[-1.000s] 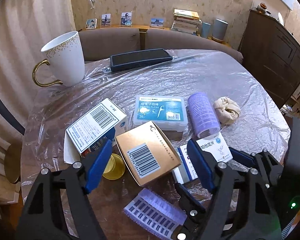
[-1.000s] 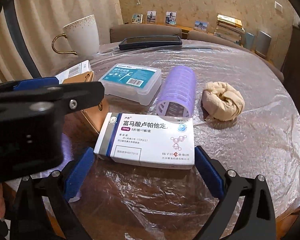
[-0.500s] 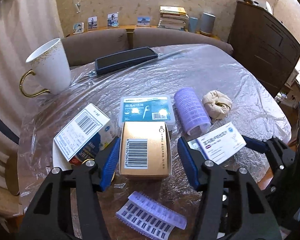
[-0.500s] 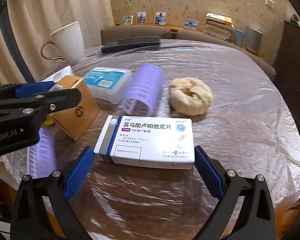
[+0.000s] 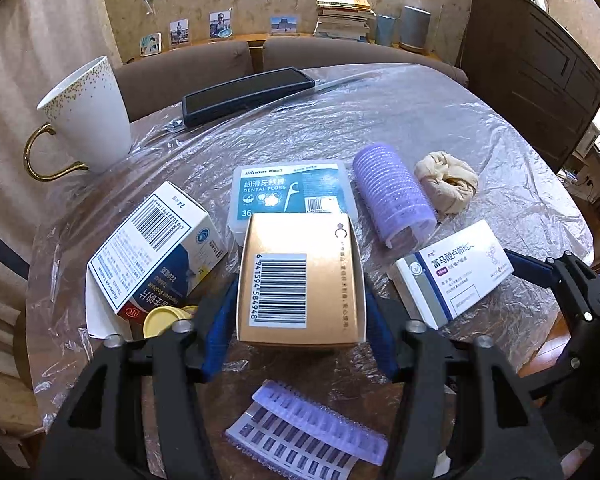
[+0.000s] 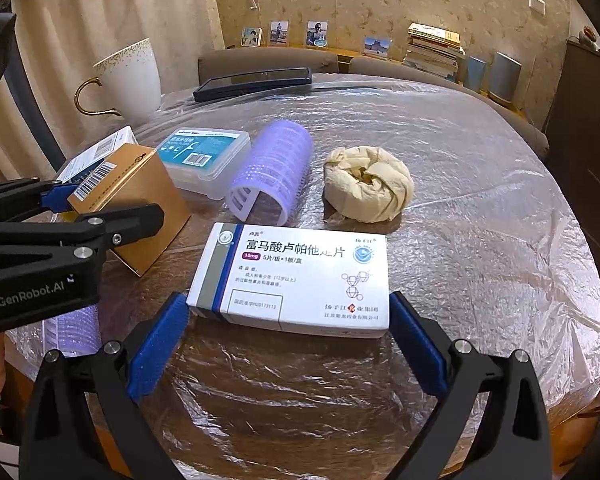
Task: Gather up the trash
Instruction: 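Grasp the gold barcode box with the left tool while the right tool grasps the white medicine box, then carry both boxes off the table and hold them above the white bin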
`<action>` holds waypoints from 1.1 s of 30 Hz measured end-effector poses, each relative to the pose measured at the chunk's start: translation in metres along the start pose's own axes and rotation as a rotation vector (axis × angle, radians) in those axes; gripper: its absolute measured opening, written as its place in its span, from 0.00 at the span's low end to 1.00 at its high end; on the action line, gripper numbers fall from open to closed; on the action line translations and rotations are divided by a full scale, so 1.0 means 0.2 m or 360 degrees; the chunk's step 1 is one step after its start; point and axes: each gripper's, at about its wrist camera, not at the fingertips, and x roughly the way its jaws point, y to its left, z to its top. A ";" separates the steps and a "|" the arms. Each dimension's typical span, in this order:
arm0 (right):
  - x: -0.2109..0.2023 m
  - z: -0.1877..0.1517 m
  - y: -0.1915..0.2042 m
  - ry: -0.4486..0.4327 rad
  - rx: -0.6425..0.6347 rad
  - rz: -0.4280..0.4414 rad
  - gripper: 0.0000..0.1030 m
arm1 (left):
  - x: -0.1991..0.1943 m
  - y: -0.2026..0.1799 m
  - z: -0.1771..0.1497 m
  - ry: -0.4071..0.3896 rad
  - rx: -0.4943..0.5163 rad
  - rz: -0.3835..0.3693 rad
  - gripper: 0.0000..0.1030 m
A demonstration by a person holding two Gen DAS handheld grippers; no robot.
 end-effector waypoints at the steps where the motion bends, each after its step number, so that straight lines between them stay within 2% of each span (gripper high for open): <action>1: 0.00 0.00 -0.01 -0.0004 0.0006 0.0009 0.93 | 0.00 0.00 0.00 -0.0005 -0.0009 -0.0006 0.47; 14: -0.15 0.01 -0.17 -0.0038 0.0184 0.0220 0.93 | -0.18 0.03 0.00 -0.0129 -0.0096 -0.0133 0.47; 33: -0.41 -0.06 -0.23 -0.0089 0.0129 0.0325 0.93 | -0.45 0.08 -0.21 -0.0258 -0.0206 -0.0146 0.47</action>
